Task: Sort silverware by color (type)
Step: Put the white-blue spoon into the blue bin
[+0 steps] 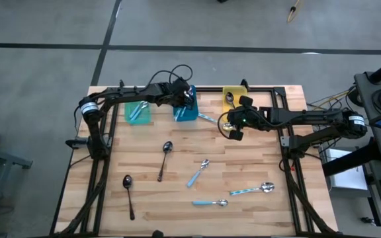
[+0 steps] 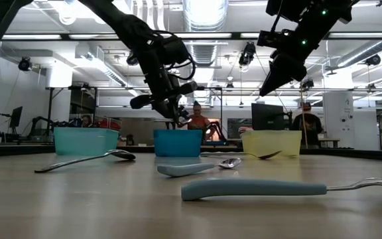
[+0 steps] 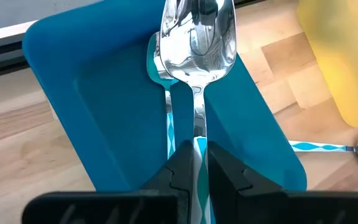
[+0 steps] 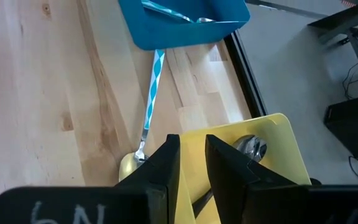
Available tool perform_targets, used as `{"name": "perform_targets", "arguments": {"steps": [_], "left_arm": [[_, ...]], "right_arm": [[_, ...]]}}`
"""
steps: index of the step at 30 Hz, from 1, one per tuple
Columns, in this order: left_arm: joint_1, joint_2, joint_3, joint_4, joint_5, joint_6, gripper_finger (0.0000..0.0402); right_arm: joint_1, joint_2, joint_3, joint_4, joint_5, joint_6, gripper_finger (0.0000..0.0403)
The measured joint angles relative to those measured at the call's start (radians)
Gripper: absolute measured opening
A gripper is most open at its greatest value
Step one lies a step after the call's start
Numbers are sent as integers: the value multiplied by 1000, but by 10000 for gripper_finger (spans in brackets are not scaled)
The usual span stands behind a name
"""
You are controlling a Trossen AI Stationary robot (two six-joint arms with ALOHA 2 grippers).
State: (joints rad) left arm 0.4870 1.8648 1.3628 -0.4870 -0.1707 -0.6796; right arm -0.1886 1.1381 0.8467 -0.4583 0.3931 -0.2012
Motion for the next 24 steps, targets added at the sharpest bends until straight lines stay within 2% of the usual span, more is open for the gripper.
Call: {"name": "perform_targets", "arguments": {"steps": [18, 24], "left_arm": [[10, 0, -2, -4, -2, 14, 12], [2, 0, -3, -54, -2, 15, 12]], "right_arm": [[0, 0, 1, 22, 0, -12, 72], [0, 0, 1, 22, 0, -13, 69]]}}
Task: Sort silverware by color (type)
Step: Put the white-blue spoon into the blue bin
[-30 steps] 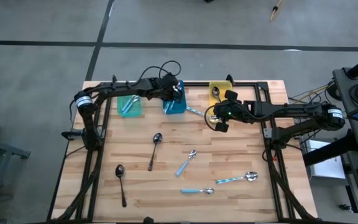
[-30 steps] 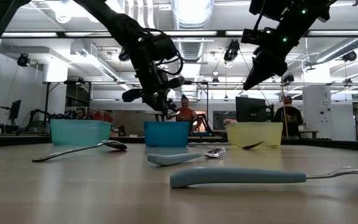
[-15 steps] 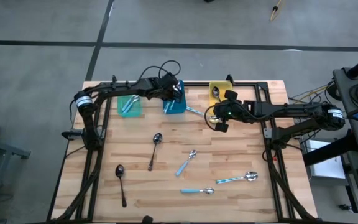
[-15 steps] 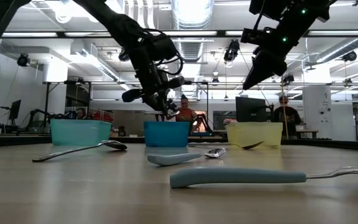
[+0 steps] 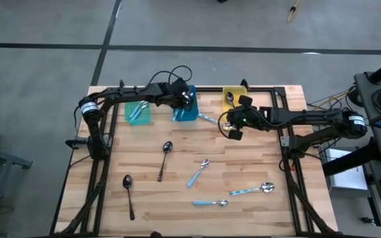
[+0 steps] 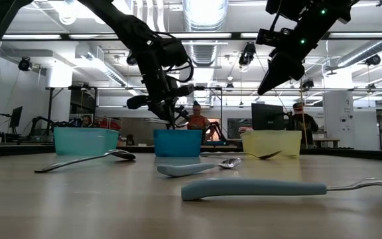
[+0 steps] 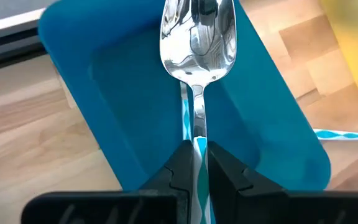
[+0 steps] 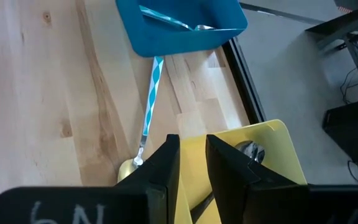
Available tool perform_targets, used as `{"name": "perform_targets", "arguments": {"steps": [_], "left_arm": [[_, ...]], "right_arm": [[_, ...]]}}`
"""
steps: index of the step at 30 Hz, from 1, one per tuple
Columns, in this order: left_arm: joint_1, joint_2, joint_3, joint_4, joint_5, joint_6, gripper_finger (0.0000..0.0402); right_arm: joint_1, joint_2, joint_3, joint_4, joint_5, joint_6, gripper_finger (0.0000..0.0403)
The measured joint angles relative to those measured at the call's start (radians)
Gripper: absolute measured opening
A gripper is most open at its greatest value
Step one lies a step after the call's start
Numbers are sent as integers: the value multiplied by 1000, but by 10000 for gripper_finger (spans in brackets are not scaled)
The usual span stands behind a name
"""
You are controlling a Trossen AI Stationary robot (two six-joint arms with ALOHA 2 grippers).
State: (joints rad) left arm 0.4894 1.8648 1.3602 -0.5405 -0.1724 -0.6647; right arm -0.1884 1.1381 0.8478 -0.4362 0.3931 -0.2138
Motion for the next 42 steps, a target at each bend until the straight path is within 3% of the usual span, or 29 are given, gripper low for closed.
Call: {"name": "perform_targets", "arguments": {"steps": [12, 18, 29, 42], "left_arm": [[1, 1, -1, 34, 0, -3, 12], [9, 68, 44, 65, 33, 28, 12], [10, 195, 229, -151, 15, 70, 12], [10, 223, 244, -163, 6, 49, 36]], "right_arm": [[0, 0, 0, 0, 0, -4, 66], [0, 0, 0, 5, 0, -5, 68], [-2, 0, 0, 6, -1, -7, 64], [-2, 0, 0, 7, -3, -7, 63]]}}
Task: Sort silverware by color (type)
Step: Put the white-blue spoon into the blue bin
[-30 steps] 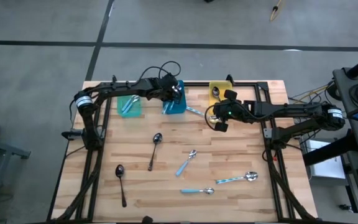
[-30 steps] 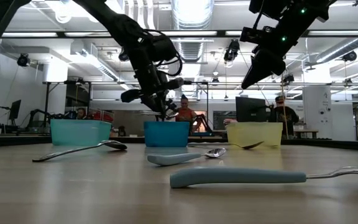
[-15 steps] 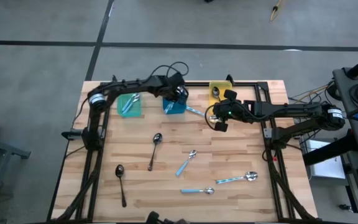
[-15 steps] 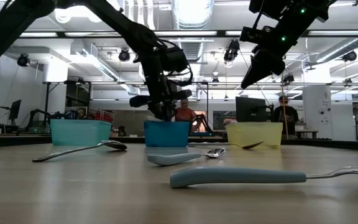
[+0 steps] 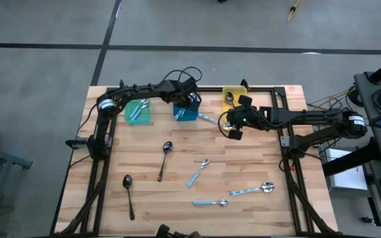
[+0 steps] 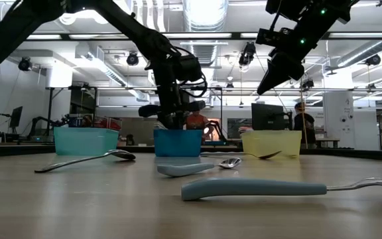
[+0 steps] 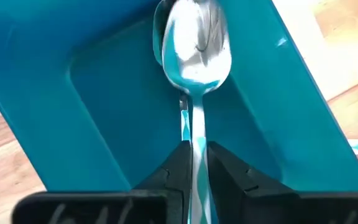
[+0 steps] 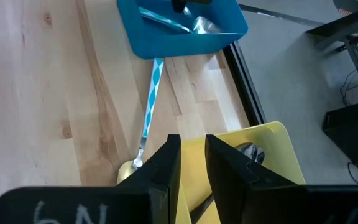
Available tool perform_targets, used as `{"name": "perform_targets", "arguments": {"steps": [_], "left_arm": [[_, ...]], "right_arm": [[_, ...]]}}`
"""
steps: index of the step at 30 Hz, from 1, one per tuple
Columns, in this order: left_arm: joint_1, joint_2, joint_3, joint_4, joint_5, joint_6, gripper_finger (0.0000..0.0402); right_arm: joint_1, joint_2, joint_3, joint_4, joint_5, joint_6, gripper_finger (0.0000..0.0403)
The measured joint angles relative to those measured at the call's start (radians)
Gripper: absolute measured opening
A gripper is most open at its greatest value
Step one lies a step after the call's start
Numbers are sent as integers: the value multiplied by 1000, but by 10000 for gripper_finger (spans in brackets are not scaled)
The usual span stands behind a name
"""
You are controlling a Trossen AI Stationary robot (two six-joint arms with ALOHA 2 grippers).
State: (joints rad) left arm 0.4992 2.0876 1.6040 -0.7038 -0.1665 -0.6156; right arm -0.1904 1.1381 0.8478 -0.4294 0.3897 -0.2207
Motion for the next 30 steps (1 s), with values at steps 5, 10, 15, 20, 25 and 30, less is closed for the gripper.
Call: {"name": "perform_targets", "arguments": {"steps": [5, 10, 15, 20, 25, 30], "left_arm": [[0, 0, 0, 3, -8, -4, 56], [-3, -5, 7, 9, -8, 29, 68], [-21, -61, 28, 5, -9, 117, 70], [-45, -114, 33, -33, -8, 205, 70], [-42, -122, 32, -88, 0, 211, 71], [-5, -100, 38, -88, 50, 211, 80]], "right_arm": [[0, 0, 0, 0, 0, 0, 63], [0, 0, -1, 0, 0, 0, 63], [0, 0, -2, 0, 1, 12, 63], [0, 0, -2, 1, 3, 25, 63], [0, 0, -2, 19, 3, 26, 63], [0, 0, -2, 51, 3, 21, 63]]}}
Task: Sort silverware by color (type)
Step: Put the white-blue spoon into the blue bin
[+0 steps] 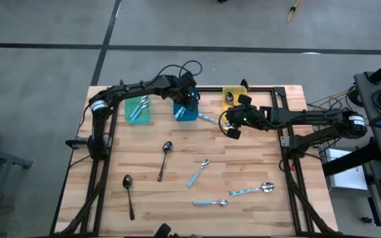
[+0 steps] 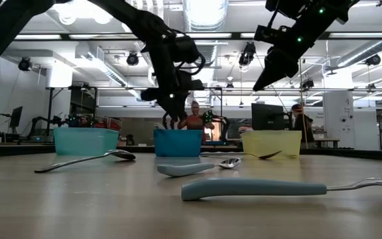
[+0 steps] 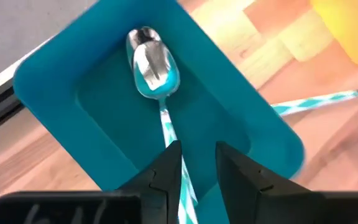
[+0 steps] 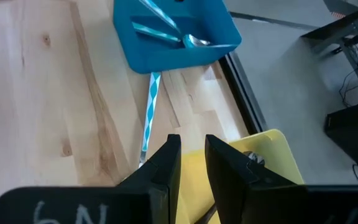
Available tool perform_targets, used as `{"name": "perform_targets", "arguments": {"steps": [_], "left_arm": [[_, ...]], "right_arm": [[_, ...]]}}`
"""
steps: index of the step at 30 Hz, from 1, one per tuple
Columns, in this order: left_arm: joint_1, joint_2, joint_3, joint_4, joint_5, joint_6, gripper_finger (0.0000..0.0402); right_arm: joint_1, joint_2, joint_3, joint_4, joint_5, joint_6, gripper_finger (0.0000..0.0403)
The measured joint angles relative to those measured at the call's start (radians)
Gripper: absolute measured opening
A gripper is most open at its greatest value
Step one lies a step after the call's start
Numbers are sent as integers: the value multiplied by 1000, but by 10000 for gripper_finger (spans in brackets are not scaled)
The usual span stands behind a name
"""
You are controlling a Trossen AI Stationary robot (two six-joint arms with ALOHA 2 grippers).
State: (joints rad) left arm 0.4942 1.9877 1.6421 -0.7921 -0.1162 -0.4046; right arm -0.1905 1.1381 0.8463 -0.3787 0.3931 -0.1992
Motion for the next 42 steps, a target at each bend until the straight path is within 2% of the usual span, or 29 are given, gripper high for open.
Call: {"name": "perform_targets", "arguments": {"steps": [10, 31, 36, 42], "left_arm": [[6, 54, 0, 14, 1, 3, 122], [6, 140, 0, 15, -51, 2, 122], [6, 146, 0, 15, -59, -5, 109], [6, 146, 0, 18, -60, -15, 65]], "right_arm": [[0, 0, 0, 11, 0, -21, 63], [0, 1, 0, 21, 0, -27, 63], [0, 2, 0, 21, 0, -29, 63], [0, 2, 0, 21, 0, -29, 63]]}}
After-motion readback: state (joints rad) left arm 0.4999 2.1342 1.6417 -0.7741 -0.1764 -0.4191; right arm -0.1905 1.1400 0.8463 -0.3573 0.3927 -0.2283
